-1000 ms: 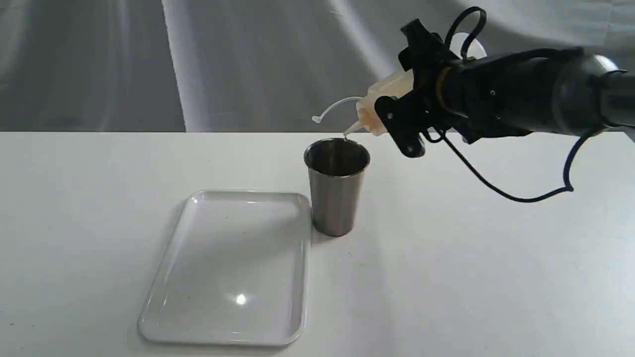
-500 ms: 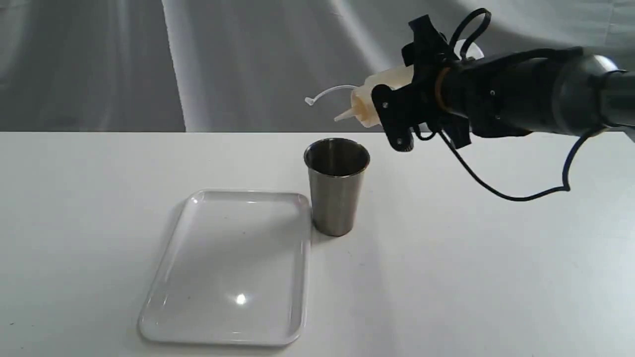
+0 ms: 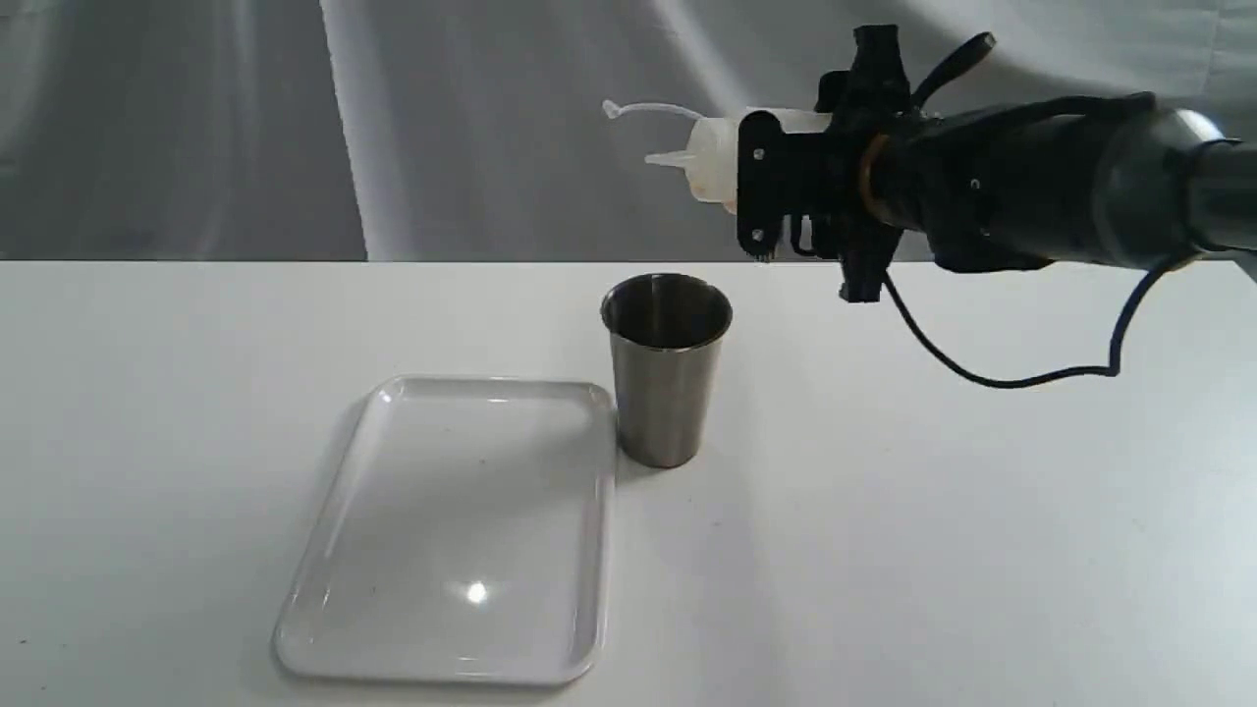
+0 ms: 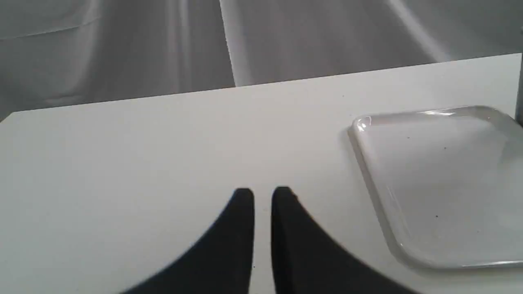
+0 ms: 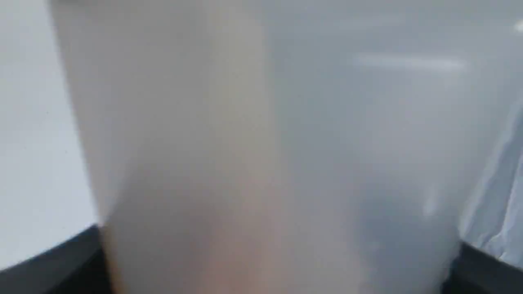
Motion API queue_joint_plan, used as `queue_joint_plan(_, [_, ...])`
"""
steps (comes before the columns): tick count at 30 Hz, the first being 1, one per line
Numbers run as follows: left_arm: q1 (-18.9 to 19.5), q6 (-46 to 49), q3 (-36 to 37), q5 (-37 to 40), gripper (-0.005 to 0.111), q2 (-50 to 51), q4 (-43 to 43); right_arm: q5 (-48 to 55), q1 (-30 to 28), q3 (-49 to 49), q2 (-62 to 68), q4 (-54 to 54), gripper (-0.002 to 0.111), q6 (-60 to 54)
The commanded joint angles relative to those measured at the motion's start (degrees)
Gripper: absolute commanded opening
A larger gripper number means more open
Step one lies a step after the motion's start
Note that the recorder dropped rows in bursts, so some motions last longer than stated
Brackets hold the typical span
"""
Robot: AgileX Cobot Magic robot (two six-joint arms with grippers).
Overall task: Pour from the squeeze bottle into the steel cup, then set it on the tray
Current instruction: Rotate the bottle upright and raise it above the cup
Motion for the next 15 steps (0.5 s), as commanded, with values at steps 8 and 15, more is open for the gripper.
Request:
queue_joint_plan(8, [0.2,-0.2,0.3,-0.4,0.008,-0.3,0.0,0.1,-0.4,-0.6,-1.4,2.1,0.000,22.3])
queue_joint_plan(15, [0.2,-0.2,0.3,-0.4,0.008,-0.3,0.0,0.3,-1.4,-0.6,-2.0,2.3,0.000,40.3])
